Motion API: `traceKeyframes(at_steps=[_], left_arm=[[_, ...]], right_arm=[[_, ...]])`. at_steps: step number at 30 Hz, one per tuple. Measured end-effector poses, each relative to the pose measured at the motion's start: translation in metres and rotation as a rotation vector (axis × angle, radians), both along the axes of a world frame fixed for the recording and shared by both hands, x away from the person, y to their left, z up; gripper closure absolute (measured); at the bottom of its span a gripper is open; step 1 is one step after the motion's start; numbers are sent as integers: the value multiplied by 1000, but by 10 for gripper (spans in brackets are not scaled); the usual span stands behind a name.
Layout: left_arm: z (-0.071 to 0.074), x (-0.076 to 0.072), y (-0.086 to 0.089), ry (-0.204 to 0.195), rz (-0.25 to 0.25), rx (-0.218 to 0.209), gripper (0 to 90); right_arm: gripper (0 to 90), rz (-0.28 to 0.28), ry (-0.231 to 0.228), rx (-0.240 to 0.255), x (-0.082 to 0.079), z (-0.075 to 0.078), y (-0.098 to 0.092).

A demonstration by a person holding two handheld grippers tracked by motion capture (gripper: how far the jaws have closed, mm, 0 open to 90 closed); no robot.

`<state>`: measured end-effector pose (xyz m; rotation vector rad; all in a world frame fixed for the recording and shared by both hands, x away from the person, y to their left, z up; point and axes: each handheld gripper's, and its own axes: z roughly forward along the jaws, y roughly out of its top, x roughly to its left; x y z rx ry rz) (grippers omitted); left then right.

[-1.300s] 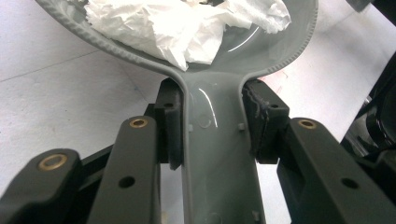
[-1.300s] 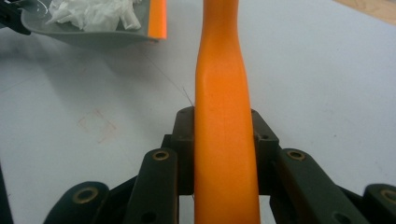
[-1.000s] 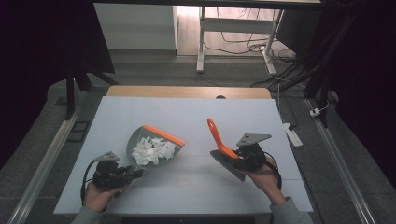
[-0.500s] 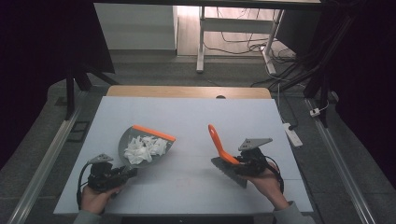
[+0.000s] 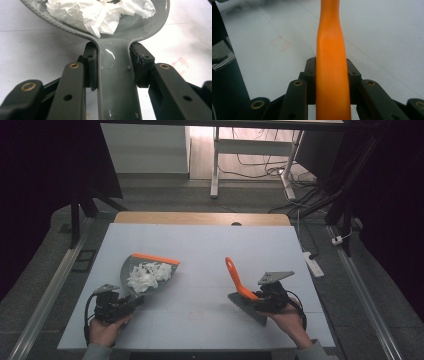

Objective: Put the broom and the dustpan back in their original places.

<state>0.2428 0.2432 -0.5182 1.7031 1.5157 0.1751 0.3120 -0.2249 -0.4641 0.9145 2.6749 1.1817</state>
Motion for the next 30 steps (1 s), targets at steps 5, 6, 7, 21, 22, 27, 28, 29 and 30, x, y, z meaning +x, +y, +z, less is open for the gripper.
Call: traceKeyframes(at_steps=[5,6,7,21,22,27,28,29,30], left_arm=[[-2,2,0,4,49,1,616],[-2,2,0,6,53,1,616],[-3,3,1,9,58,2,616],[-13,8,1,63,98,11,615],[-13,9,1,67,94,12,615],[-15,10,-2,76,87,16,615],[-16,10,-2,77,86,16,615],[-16,10,-2,79,86,15,615],[-16,10,-2,80,87,14,615]], right_arm=[[705,3,9,7,-4,0,-1],[705,5,13,9,-5,0,-1],[706,5,16,11,-5,0,-2],[706,-39,80,-19,11,-22,-9],[706,-47,86,-13,12,-23,-11],[690,-86,98,-4,22,-28,-21],[684,-97,95,-10,23,-29,-22],[680,-101,94,-12,25,-31,-24],[678,-104,99,-6,26,-32,-25]])
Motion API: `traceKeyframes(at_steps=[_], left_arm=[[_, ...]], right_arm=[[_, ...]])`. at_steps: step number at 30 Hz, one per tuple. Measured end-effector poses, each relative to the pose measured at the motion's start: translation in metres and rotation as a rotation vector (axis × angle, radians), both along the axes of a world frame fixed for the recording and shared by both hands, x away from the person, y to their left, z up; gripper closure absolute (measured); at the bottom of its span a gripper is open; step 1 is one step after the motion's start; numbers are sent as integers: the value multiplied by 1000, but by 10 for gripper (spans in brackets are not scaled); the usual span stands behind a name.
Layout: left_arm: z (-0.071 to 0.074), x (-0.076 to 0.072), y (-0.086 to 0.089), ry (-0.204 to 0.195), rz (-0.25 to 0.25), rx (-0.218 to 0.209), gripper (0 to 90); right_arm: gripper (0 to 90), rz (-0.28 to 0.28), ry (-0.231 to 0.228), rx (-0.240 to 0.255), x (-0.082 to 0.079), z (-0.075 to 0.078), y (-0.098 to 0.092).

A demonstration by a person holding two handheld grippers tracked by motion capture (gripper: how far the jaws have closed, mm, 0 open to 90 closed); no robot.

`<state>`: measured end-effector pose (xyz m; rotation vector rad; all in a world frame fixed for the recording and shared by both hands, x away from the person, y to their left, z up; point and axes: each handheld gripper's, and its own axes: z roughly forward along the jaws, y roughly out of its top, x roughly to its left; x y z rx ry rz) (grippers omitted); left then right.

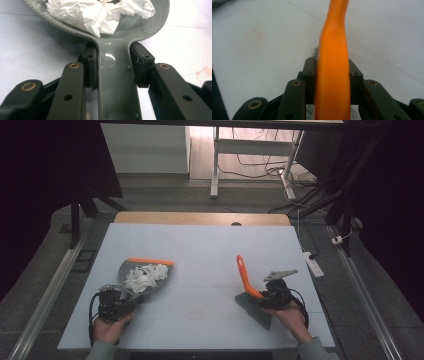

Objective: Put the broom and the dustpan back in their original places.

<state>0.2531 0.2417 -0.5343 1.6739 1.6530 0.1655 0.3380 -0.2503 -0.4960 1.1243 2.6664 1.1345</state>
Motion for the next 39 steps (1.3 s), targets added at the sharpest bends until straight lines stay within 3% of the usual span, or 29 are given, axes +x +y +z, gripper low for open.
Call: traceKeyframes(at_steps=[3,9,16,20,23,27,31,39], left_arm=[[-1,0,0,5,2,0,614],[-3,1,-2,19,1,8,612],[-3,1,-4,17,-6,20,607],[-3,0,-3,14,-8,21,547],[-2,0,-4,8,0,31,465],[2,-2,-3,-10,9,51,366],[8,-6,0,-40,3,71,343],[22,-15,4,-113,-105,124,360]], right_arm=[[652,-3,-2,-6,2,-2,-2],[541,-36,-41,-70,5,-6,-4],[444,-74,-43,-134,10,-11,-5],[430,-84,-32,-127,11,-12,-6],[412,-102,-61,-162,11,-12,-5],[423,-115,-90,-158,8,-9,-5],[428,-114,-136,-157,5,-4,-4],[446,-61,-185,-109,-2,3,-3]])
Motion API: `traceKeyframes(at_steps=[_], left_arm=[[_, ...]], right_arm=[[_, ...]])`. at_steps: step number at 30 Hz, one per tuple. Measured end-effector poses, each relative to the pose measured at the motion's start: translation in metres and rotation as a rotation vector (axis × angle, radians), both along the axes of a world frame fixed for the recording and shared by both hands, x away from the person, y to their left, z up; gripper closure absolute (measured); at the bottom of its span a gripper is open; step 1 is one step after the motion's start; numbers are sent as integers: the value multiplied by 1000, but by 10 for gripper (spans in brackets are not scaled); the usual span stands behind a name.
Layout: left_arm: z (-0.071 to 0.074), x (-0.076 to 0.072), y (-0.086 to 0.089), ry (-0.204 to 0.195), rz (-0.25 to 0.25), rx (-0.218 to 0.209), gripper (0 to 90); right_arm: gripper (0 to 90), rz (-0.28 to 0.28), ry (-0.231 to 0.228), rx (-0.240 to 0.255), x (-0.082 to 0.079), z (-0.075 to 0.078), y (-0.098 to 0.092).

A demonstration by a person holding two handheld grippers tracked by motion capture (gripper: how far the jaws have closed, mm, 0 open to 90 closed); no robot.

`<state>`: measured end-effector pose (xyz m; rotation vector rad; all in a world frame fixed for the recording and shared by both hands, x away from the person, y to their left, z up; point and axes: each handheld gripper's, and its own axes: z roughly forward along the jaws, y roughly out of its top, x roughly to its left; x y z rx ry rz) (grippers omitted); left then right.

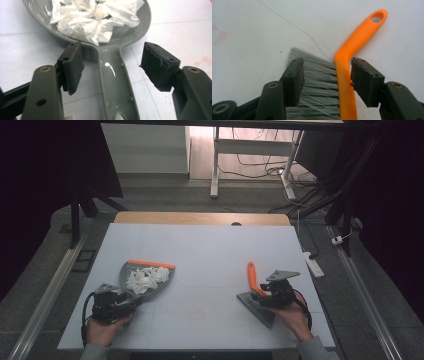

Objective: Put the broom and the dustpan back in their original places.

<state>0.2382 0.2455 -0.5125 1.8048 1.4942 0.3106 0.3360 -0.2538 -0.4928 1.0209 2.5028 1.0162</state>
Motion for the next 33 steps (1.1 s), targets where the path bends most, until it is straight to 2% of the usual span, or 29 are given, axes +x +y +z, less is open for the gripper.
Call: traceKeyframes(at_steps=[3,6,9,11,15,19,26,33], left_arm=[[3,-2,-2,-25,-58,29,361],[5,-2,-6,-34,-142,42,373],[7,-3,-9,-42,-191,62,372],[7,-3,-8,-49,-215,57,369],[6,-2,-6,-49,-243,37,367],[6,-3,-5,-41,-273,27,365],[6,-3,-7,-42,-285,20,367],[5,-3,-7,-40,-292,22,368]], right_arm=[[446,24,-11,5,-3,2,2],[449,47,-21,2,-6,4,4],[458,70,-29,0,-11,5,5],[457,85,-34,-5,-15,6,6],[458,98,-46,-24,-21,5,6],[466,90,-57,-16,-26,7,1],[467,81,-65,-16,-30,7,-8],[467,96,-70,-16,-30,6,-6]])
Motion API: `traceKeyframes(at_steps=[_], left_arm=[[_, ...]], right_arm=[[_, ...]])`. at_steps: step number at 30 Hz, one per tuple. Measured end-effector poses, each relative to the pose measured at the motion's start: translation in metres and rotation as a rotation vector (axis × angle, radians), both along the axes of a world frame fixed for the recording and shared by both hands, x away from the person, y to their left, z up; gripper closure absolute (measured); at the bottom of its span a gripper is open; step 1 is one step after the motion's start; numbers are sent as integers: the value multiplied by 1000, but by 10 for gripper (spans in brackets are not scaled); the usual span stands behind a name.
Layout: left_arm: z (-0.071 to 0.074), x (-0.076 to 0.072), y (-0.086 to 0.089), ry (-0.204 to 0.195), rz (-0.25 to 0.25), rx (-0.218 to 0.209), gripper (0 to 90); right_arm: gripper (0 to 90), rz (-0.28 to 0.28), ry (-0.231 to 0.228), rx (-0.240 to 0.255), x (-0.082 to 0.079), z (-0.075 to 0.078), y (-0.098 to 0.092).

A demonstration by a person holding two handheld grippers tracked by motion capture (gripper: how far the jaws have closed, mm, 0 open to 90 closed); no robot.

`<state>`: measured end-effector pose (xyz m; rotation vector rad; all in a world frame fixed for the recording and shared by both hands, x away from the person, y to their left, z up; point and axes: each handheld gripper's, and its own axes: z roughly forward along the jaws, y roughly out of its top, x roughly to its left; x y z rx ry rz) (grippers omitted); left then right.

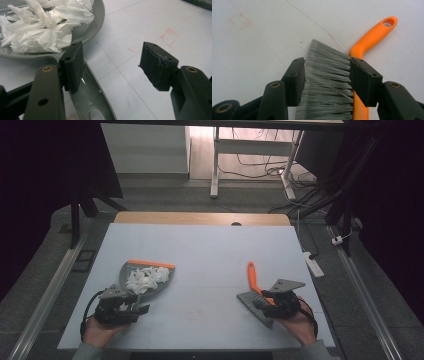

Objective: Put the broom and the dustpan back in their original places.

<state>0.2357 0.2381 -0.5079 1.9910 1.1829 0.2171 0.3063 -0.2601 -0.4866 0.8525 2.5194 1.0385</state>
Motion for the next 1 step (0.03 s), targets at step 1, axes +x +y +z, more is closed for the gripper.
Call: traceKeyframes(at_steps=[1], left_arm=[[0,0,0,0,0,1,367]], right_arm=[[467,1,-2,2,0,0,0]])
